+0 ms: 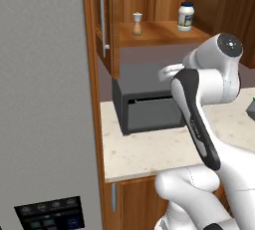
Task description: Take 2 condiments from the cabinet and move them on the counter near the stove.Make sure the condiments are lined up with each other, next to each other.
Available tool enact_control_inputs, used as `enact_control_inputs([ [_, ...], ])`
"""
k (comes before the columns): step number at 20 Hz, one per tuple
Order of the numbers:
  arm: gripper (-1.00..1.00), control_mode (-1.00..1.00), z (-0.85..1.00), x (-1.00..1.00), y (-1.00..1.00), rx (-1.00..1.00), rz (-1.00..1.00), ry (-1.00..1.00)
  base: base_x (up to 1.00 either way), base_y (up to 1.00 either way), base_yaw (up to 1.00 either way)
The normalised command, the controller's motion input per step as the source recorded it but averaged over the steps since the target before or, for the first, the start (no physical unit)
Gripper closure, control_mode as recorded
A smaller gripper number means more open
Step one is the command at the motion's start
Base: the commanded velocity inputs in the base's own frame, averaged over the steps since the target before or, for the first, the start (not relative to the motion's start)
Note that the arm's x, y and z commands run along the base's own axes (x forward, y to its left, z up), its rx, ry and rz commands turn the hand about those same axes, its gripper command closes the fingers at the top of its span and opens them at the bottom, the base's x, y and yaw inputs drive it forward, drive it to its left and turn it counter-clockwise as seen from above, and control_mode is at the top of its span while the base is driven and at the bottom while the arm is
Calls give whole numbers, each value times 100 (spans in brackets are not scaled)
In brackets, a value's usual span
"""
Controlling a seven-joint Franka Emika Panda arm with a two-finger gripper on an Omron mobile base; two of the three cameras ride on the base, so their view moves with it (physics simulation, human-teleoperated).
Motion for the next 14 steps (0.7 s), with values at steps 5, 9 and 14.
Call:
enact_control_inputs([
  [5,-100,-100,65,0,20,0,0,-2,0,0,0],
  [9,-100,-100,60,11,18,0,0,-4,0,0,0],
  [14,-100,-100,40,27,6,0,0,-14,0,0,0],
])
